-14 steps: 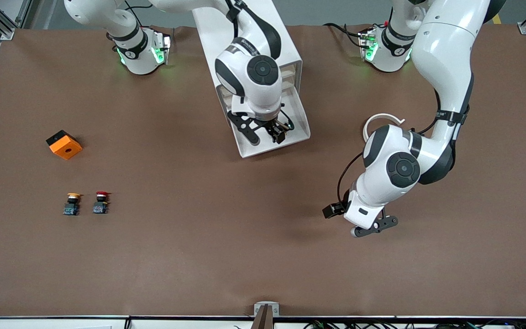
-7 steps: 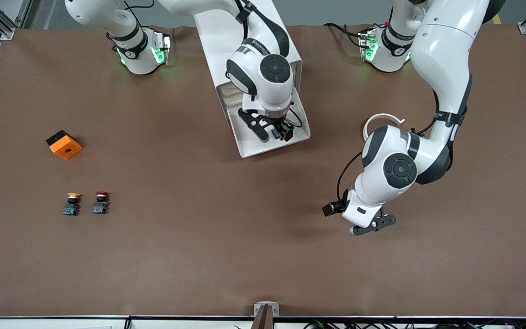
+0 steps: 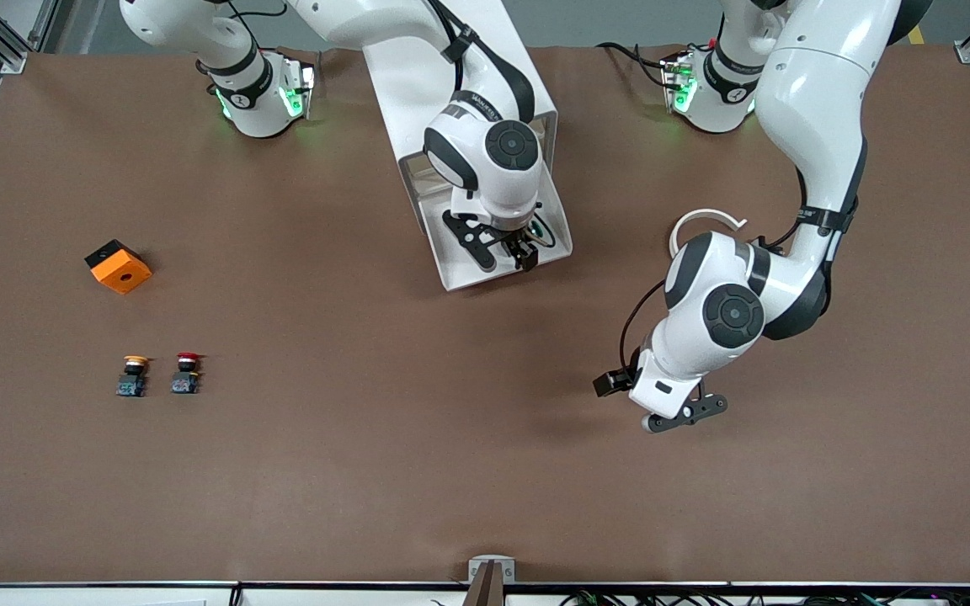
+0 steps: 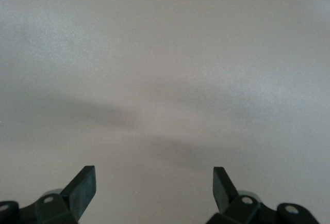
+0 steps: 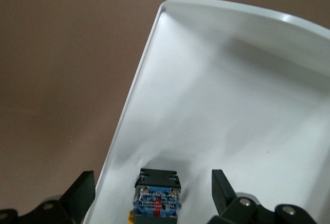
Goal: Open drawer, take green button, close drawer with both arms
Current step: 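Lower the right gripper into the drawer over the green-capped button, then close the right gripper on the green-capped button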
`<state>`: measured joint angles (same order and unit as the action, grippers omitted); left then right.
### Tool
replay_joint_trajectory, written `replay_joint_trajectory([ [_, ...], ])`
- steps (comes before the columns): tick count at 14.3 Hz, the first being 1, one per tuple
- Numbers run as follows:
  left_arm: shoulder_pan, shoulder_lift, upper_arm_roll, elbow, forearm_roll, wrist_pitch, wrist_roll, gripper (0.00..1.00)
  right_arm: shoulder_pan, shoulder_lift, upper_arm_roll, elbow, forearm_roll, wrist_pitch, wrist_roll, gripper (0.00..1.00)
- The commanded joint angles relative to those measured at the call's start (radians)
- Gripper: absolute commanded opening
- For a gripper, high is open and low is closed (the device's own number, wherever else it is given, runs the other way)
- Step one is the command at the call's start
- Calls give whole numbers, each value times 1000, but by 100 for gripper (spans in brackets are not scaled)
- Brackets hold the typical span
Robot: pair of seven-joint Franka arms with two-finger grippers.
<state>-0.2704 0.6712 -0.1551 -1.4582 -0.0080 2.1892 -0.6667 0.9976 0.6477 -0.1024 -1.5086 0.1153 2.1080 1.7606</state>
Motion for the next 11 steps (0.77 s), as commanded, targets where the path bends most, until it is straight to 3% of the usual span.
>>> replay_joint_trajectory([
  [1,-7,1,3,-5,25,4,-1,100,15,7,-11,19,-14,-6,33,100],
  [11,-13,16,2,-2,56,9,-19,100,32,21,-11,30,-11,17,102,100],
])
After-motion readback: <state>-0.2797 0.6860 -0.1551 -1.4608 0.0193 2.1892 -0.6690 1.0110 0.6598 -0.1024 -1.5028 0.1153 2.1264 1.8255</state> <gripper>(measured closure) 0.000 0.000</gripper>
